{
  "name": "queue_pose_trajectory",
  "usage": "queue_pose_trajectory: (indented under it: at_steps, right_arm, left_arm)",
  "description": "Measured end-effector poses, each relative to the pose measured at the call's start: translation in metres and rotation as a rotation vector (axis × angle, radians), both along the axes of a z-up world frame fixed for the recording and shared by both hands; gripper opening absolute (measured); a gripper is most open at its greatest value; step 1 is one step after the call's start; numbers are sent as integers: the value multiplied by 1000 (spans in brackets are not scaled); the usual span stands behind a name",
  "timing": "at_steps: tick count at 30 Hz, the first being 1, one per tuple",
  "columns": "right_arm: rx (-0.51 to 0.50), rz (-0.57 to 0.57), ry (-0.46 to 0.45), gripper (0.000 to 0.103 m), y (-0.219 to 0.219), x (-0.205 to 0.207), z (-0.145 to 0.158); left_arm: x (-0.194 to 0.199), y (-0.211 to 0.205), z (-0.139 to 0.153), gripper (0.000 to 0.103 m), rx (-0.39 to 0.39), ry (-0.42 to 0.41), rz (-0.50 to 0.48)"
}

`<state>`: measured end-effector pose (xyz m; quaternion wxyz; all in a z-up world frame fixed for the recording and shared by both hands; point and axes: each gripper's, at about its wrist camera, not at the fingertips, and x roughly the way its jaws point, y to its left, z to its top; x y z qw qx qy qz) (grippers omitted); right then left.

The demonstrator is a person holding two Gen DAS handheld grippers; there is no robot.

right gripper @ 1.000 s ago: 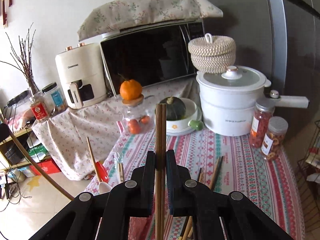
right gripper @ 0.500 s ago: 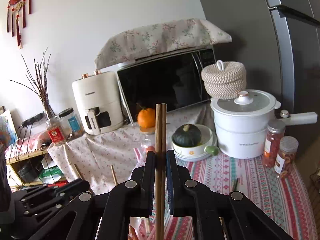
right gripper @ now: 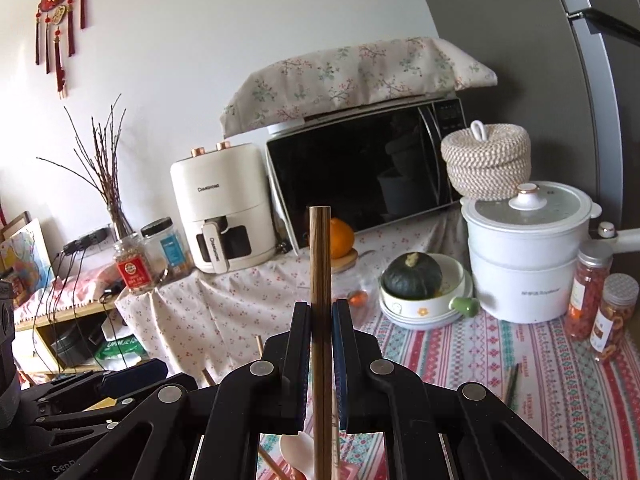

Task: Organize utensils
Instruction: 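Open left tool over pink basket while right tool lowers its chopstick in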

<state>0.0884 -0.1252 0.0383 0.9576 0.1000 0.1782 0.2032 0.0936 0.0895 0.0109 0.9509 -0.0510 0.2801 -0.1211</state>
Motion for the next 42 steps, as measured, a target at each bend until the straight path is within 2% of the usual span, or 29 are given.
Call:
queue_pose_trajectory:
  at_steps: [8,24,25,27,29,33,35,42]
  right_arm:
    - [28,-2,-10,9,6,3,-2]
    - [-24,39,100,11,43,23,-51]
    - [-14,45,109,13,42,22,-52]
    - [-8,53,126,24,38,21,-50]
    - [-4,58,121,40,31,18,-43]
    - [-10,49,133,45,11,9,-28]
    - [-17,26,144,52,-3,6,-21]
    - [-6,-55,206,61,-60,-3,-7]
  left_arm:
    - [1,17,-13,54,12,85,21]
    - [-5,27,-27,55,47,152,-1]
    - [-5,27,-28,57,49,157,-5]
    - [-7,26,-28,60,51,163,-11]
    - [-11,25,-26,62,54,164,-15]
    - [-20,27,-15,64,37,150,-20]
    - [-24,29,-8,68,19,148,-23]
    - [-34,22,25,68,-6,124,-10]
